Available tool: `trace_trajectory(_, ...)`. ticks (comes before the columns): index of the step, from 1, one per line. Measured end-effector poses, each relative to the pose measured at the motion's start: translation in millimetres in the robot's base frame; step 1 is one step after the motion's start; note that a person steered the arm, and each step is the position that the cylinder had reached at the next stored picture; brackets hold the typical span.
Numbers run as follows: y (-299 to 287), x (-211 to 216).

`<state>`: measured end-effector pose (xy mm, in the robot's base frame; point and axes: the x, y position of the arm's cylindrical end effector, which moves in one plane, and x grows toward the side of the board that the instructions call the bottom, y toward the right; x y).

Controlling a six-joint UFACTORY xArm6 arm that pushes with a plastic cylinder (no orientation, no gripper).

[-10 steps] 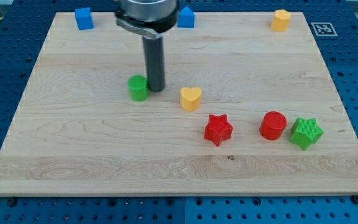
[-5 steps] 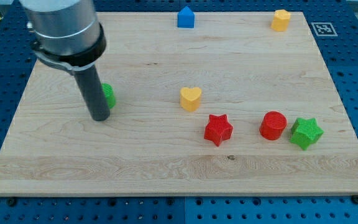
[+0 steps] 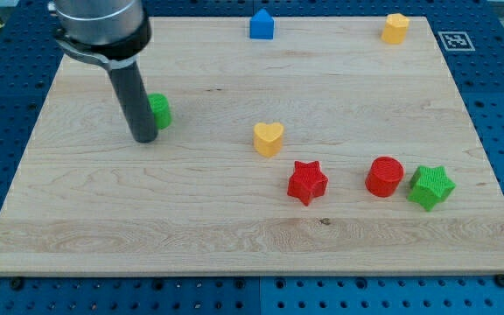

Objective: Slide the green circle to the center left

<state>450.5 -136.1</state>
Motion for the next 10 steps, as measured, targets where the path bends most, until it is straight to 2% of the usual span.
trace_trajectory(2, 73, -9)
trace_trajectory(5, 42, -42)
trace_trajectory(8, 33, -37)
trace_trajectory(10, -8, -37)
